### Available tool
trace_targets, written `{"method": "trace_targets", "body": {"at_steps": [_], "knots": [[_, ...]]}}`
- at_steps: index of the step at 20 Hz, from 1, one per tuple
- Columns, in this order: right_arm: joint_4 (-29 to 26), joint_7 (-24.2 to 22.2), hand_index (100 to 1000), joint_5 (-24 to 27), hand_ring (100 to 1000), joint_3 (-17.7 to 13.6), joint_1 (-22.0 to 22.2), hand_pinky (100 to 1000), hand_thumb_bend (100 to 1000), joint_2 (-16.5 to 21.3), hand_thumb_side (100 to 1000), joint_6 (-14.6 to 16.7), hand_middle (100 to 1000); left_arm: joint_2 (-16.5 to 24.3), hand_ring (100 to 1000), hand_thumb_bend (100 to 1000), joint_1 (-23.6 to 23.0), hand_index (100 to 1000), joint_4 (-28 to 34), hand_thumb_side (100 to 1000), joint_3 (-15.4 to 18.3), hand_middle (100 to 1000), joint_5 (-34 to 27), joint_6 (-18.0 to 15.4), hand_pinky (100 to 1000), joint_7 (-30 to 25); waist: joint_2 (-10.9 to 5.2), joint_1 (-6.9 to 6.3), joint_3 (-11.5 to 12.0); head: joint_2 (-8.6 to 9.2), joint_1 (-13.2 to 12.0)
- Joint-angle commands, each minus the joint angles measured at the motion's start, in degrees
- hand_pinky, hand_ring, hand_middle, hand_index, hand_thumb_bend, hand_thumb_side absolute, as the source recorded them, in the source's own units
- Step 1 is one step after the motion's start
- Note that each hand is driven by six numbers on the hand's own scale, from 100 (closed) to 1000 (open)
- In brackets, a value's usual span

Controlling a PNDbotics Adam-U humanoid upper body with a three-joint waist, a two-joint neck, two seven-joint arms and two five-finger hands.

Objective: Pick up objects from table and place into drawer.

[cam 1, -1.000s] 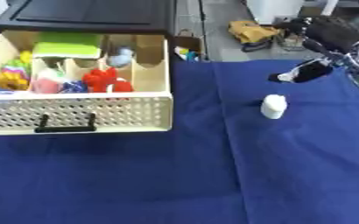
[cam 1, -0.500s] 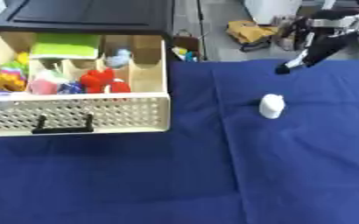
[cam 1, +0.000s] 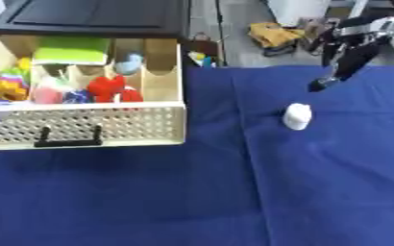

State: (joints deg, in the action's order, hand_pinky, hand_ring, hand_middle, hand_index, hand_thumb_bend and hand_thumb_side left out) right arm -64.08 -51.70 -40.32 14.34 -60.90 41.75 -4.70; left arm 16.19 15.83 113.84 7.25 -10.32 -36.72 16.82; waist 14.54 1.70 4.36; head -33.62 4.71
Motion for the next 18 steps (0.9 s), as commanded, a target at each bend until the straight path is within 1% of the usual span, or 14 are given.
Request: {"method": "trace_targets", "body": {"at_steps": [1, 2, 5, 6, 9, 18], "knots": [[0.3, -0.3, 941, -0.9, 843, 0.3, -0.6, 715, 602, 1.5, 298, 0.5, 629, 1.4, 647, 572, 0.6, 810, 0.8, 1000, 0.2, 675, -0.2, 0.0, 455, 0.1, -0.93, -0.05, 0.0, 0.32, 0.1], [0.4, -0.3, 941, -1.2, 843, 0.5, -0.6, 714, 598, 1.4, 306, 0.7, 630, 1.3, 647, 571, 0.7, 810, 0.8, 1000, 0.2, 675, -0.2, 0.0, 455, 0.1, -0.88, -0.05, 0.0, 0.34, 0.1], [1.1, -0.3, 941, -2.1, 847, 1.0, -0.2, 716, 590, 1.0, 287, 1.1, 636, 1.2, 647, 570, 0.7, 810, 0.8, 1000, 0.2, 675, -0.2, 0.1, 455, 0.2, -0.76, -0.07, 0.1, 0.39, 0.2], [1.3, -0.3, 938, -2.5, 846, 1.2, -0.1, 714, 604, 0.9, 284, 1.2, 633, 1.2, 647, 569, 0.7, 810, 0.8, 1000, 0.2, 675, -0.2, 0.1, 455, 0.2, -0.73, -0.08, 0.1, 0.44, 0.2], [2.1, -0.3, 929, -3.5, 841, 1.5, 0.1, 708, 573, 0.2, 311, 1.2, 627, 1.1, 647, 569, 0.8, 810, 0.8, 1000, 0.1, 674, -0.2, 0.1, 454, 0.1, -0.6, -0.13, 0.3, 0.62, 0.3], [4.1, -0.3, 909, -4.6, 841, 2.0, 0.7, 707, 573, -1.9, 312, 1.3, 632, 0.7, 646, 564, 1.0, 810, 0.8, 1000, 0.1, 673, -0.2, 0.2, 450, 0.1, -0.18, -0.28, 0.5, 0.71, 0.6]]}}
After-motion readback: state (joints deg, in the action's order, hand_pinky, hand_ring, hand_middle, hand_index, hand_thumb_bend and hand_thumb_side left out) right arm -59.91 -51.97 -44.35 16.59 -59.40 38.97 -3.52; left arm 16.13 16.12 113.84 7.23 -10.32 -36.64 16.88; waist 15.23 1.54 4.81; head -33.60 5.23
